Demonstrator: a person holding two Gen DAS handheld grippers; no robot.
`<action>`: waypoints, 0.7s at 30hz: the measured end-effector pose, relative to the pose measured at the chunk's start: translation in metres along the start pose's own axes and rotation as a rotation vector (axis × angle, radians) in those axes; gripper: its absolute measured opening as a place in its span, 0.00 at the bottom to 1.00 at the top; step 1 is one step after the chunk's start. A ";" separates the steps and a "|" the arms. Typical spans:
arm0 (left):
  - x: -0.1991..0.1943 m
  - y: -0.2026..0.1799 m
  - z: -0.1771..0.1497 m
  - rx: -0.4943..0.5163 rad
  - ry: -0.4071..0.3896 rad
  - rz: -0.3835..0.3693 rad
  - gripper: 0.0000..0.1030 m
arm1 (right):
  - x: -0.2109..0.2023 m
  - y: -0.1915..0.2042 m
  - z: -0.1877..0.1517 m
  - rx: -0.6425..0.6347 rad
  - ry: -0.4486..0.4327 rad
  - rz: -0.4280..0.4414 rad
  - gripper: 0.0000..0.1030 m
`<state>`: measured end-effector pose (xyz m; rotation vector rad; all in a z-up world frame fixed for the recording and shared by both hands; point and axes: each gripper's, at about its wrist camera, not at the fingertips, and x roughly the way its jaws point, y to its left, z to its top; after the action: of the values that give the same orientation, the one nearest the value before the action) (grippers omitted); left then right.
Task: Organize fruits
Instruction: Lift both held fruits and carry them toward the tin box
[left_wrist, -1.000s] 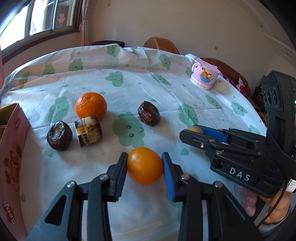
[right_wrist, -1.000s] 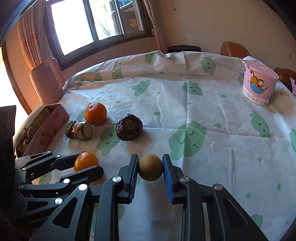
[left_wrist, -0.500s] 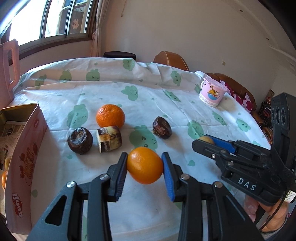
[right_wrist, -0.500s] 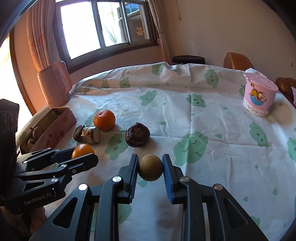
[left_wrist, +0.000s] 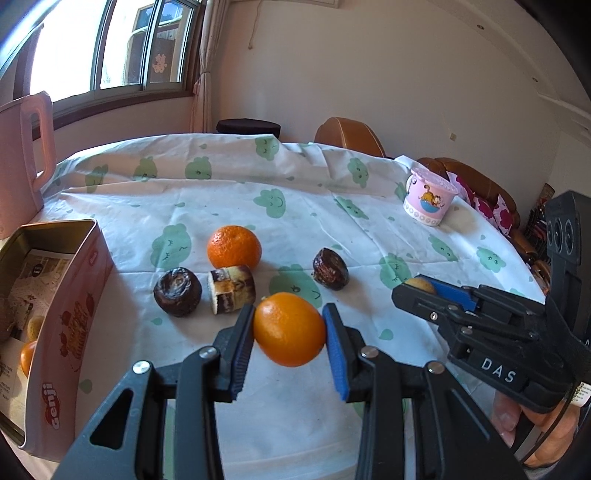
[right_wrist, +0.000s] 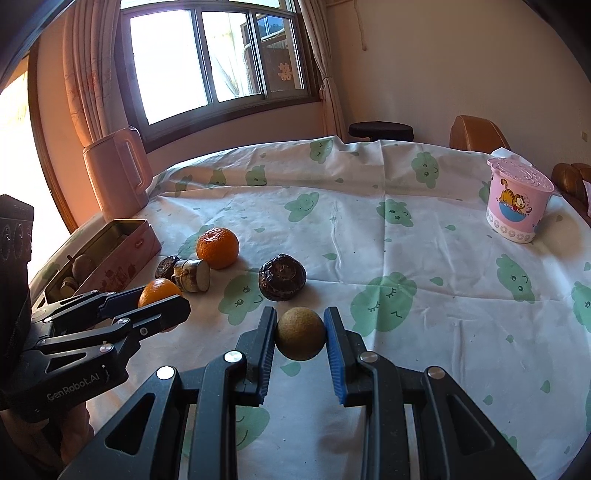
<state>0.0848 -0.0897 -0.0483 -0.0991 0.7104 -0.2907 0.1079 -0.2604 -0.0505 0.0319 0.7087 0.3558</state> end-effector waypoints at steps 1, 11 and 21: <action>0.000 0.000 0.000 -0.001 -0.002 0.002 0.37 | 0.000 0.000 0.000 0.000 -0.002 0.000 0.27; -0.006 0.000 -0.001 -0.001 -0.034 0.019 0.37 | -0.007 0.000 0.000 0.000 -0.033 0.004 0.27; -0.011 -0.002 -0.002 0.008 -0.059 0.032 0.37 | -0.011 0.000 0.000 0.000 -0.058 0.006 0.27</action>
<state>0.0753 -0.0883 -0.0423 -0.0881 0.6516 -0.2594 0.1003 -0.2645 -0.0437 0.0438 0.6515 0.3589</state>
